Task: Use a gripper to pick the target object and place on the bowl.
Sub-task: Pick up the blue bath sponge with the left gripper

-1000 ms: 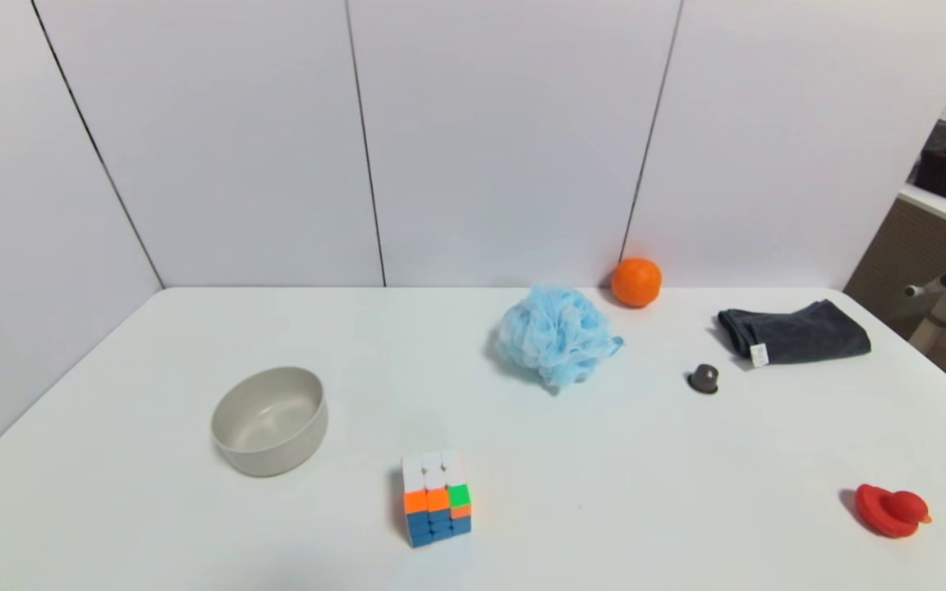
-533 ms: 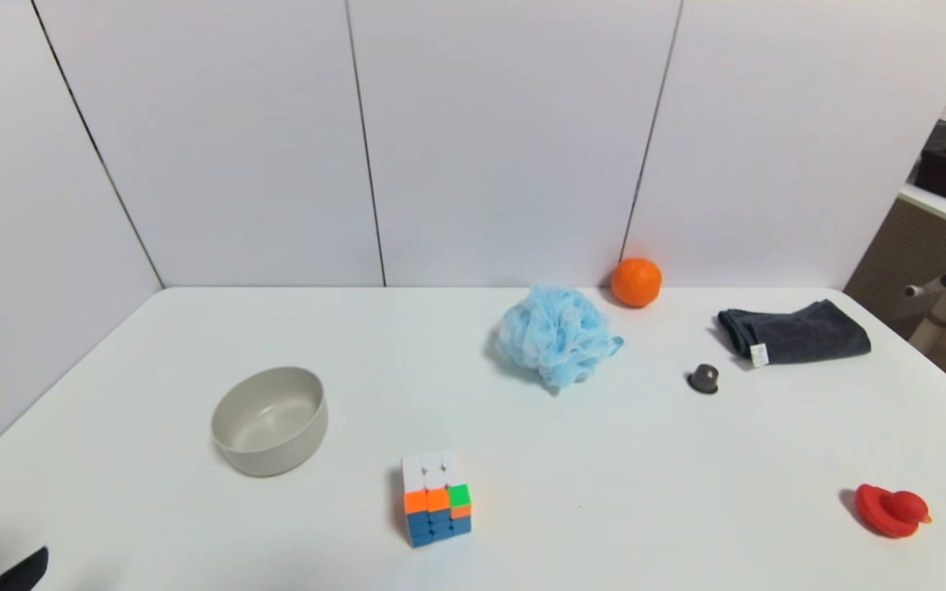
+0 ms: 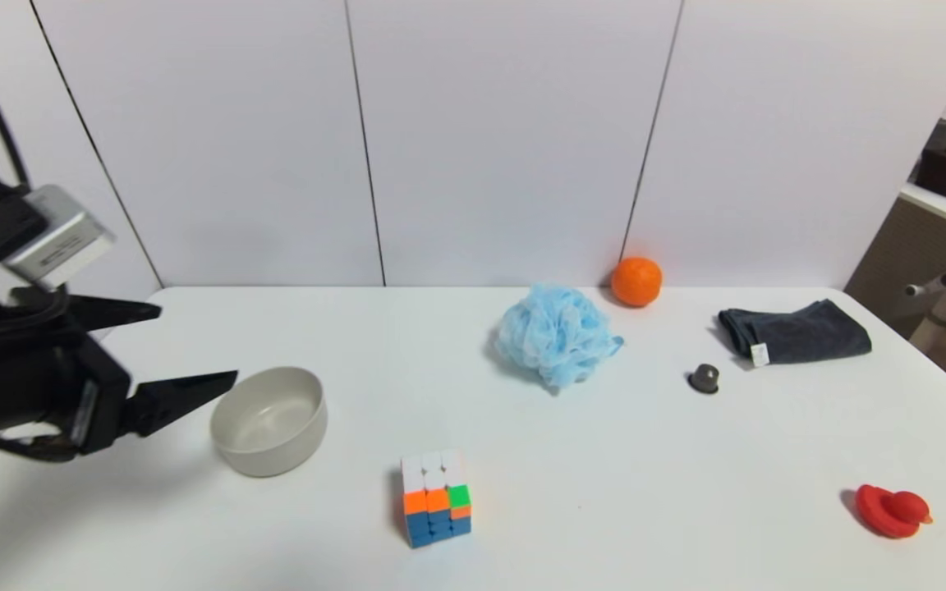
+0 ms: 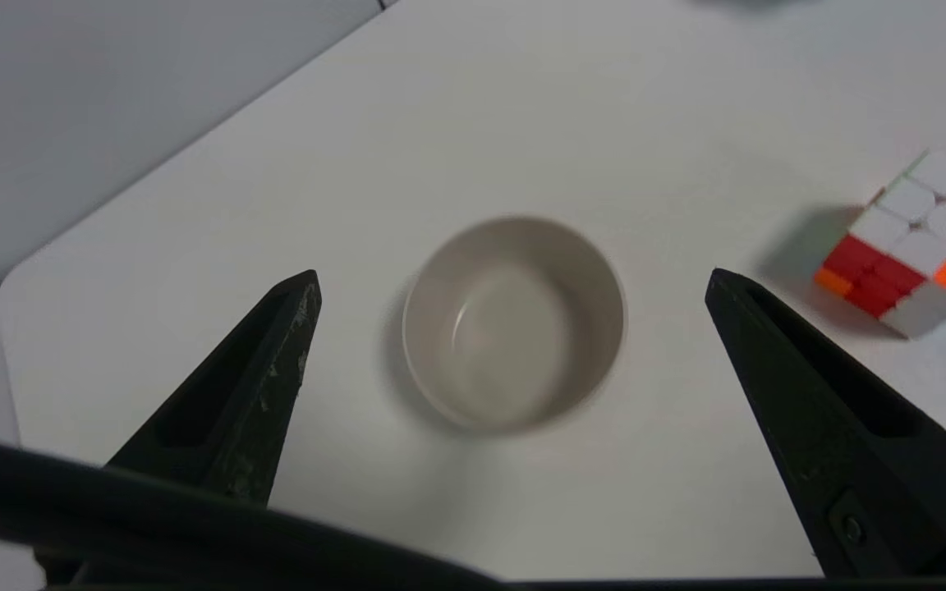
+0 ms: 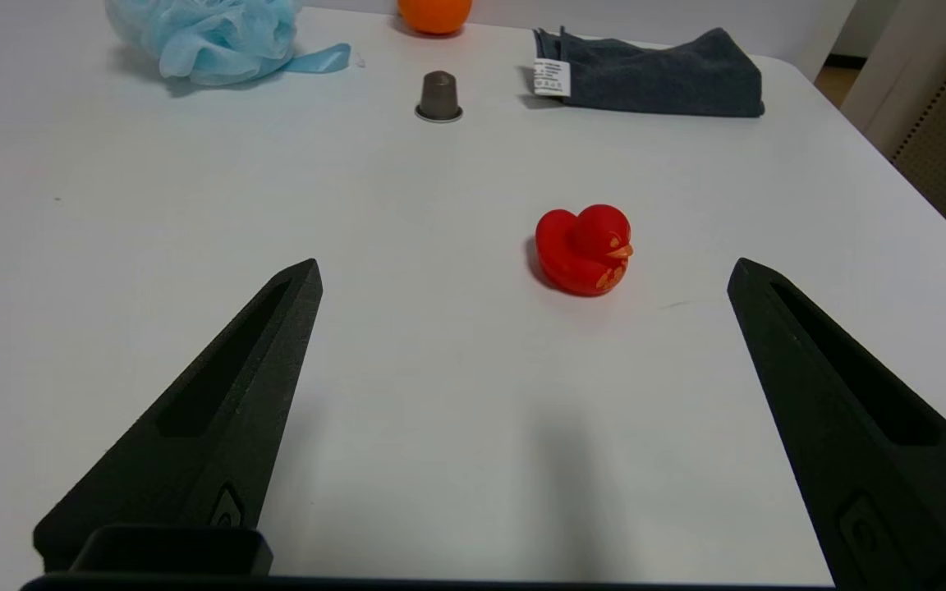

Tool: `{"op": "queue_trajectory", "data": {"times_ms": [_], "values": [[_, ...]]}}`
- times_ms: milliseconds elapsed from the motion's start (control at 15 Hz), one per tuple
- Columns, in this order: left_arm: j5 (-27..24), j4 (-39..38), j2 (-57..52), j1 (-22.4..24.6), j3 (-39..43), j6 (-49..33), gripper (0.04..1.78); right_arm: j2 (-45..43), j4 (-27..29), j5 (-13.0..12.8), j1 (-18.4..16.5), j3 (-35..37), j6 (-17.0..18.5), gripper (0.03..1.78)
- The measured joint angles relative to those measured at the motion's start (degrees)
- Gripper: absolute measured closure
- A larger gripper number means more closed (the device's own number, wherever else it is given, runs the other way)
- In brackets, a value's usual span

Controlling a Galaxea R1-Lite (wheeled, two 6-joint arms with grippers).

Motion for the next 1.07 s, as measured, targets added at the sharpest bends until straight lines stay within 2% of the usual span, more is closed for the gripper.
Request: {"op": "queue_trajectory", "data": {"times_ms": [133, 333, 733, 1067], "values": [[-0.29, -5.06, 8.87, -3.52, -4.1, 0.63, 0.13, 0.0, 0.0, -0.02, -0.02, 0.0, -0.02, 0.1], [-0.44, -8.36, 19.87, -8.33, -11.35, 0.99, 0.13, 0.0, 0.0, -0.02, -0.02, 0.0, 0.01, 0.1], [-0.85, -10.83, 36.77, -16.51, -26.56, 0.49, 0.13, 0.0, -0.02, 0.0, -0.02, 0.0, 0.0, 0.1], [-5.45, -11.98, 48.74, -21.31, -40.24, 0.38, 0.13, 0.0, -0.02, -0.05, -0.02, 0.0, 0.2, 0.1]]}}
